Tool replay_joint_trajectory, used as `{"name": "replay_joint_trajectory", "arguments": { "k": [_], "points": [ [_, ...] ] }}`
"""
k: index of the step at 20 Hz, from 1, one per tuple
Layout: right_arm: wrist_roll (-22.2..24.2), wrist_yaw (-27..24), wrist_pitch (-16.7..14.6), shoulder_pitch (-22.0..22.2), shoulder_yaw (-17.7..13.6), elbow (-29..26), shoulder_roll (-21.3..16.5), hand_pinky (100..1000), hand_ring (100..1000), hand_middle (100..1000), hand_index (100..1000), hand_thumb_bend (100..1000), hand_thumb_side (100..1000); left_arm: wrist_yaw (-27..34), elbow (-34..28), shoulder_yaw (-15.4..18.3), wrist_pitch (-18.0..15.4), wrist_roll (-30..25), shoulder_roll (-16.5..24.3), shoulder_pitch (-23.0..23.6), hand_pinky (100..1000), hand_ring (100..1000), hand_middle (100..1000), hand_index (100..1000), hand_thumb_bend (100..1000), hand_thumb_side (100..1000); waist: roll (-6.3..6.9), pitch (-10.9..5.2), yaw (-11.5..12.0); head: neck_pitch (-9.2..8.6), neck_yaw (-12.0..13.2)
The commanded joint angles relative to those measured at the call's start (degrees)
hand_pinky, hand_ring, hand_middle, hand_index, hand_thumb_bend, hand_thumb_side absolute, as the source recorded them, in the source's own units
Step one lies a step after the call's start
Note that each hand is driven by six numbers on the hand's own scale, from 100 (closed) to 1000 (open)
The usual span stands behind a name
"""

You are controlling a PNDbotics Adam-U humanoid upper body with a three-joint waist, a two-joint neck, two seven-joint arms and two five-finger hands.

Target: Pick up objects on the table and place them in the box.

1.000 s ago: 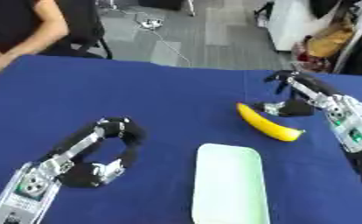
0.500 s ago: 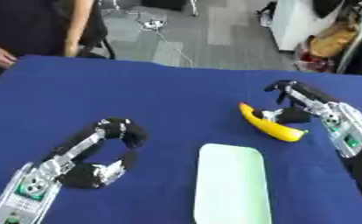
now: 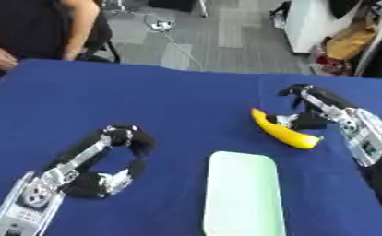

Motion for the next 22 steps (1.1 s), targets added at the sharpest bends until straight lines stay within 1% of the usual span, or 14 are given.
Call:
{"name": "replay_joint_trajectory", "arguments": {
  "k": [1, 6, 10, 11, 12, 15, 17, 19, 20, 22],
  "points": [
    [0.0, 1.9, 0.6, -0.6, -0.4, 0.5, -0.8, 419, 661, 826, 870, 594, 725, 0.1, -0.9, 0.1, -0.2, -0.1, 0.8, -1.1, 557, 641, 652, 780, 100, 721, 0.38, -0.70, 0.3, -0.86, -1.0],
    [-0.8, 4.0, 0.7, 0.0, -1.1, 1.8, -0.2, 410, 649, 821, 866, 596, 716, 0.3, -1.3, 0.0, -0.4, -0.2, 0.6, -1.5, 557, 641, 653, 780, 100, 719, 0.66, -0.18, 1.2, -1.21, -1.5],
    [-1.1, 4.3, 0.5, 0.2, -1.2, 2.1, 0.1, 406, 640, 815, 862, 595, 711, 0.3, -1.5, -0.1, -0.4, -0.2, 0.5, -1.7, 557, 641, 652, 780, 100, 719, 0.72, 0.13, 1.5, -1.23, -1.7],
    [-1.1, 4.4, 0.5, 0.2, -1.2, 2.1, 0.2, 403, 632, 811, 857, 596, 692, 0.4, -1.6, -0.1, -0.4, -0.3, 0.4, -1.8, 557, 641, 653, 780, 100, 720, 0.74, 0.23, 1.6, -1.33, -1.8],
    [-1.2, 4.4, 0.5, 0.4, -1.3, 2.2, 0.2, 402, 630, 809, 857, 591, 706, 0.4, -1.6, -0.2, -0.4, -0.3, 0.3, -1.9, 557, 641, 652, 780, 100, 718, 0.77, 0.32, 1.8, -1.43, -1.9],
    [-1.6, 4.7, 0.6, 0.9, -1.5, 2.5, 0.1, 395, 620, 800, 850, 579, 687, 0.4, -1.7, -0.3, -0.5, -0.4, 0.3, -2.1, 558, 641, 652, 780, 100, 717, 0.88, 0.59, 2.3, -1.76, -2.1],
    [-2.0, 4.9, 0.6, 1.2, -1.6, 2.8, 0.0, 393, 617, 798, 849, 577, 696, 0.5, -1.8, -0.3, -0.5, -0.5, 0.2, -2.2, 558, 641, 653, 780, 100, 717, 0.94, 0.76, 2.7, -1.92, -2.3],
    [-2.3, 5.0, 0.6, 1.3, -1.7, 3.0, 0.0, 390, 613, 795, 849, 573, 678, 0.5, -1.8, -0.3, -0.6, -0.5, 0.2, -2.3, 558, 641, 652, 780, 100, 717, 1.06, 0.92, 2.9, -1.87, -2.3],
    [-2.4, 5.1, 0.6, 1.4, -1.7, 3.0, 0.0, 390, 613, 795, 848, 576, 692, 0.5, -1.8, -0.3, -0.6, -0.4, 0.2, -2.3, 558, 641, 653, 780, 100, 717, 1.11, 1.00, 2.9, -1.83, -2.3],
    [-2.7, 5.3, 0.6, 1.6, -1.8, 3.1, 0.0, 387, 607, 788, 843, 571, 687, 0.5, -1.9, -0.3, -0.6, -0.5, 0.0, -2.4, 558, 641, 653, 780, 100, 717, 1.21, 1.17, 3.1, -1.87, -2.4]
  ]
}}
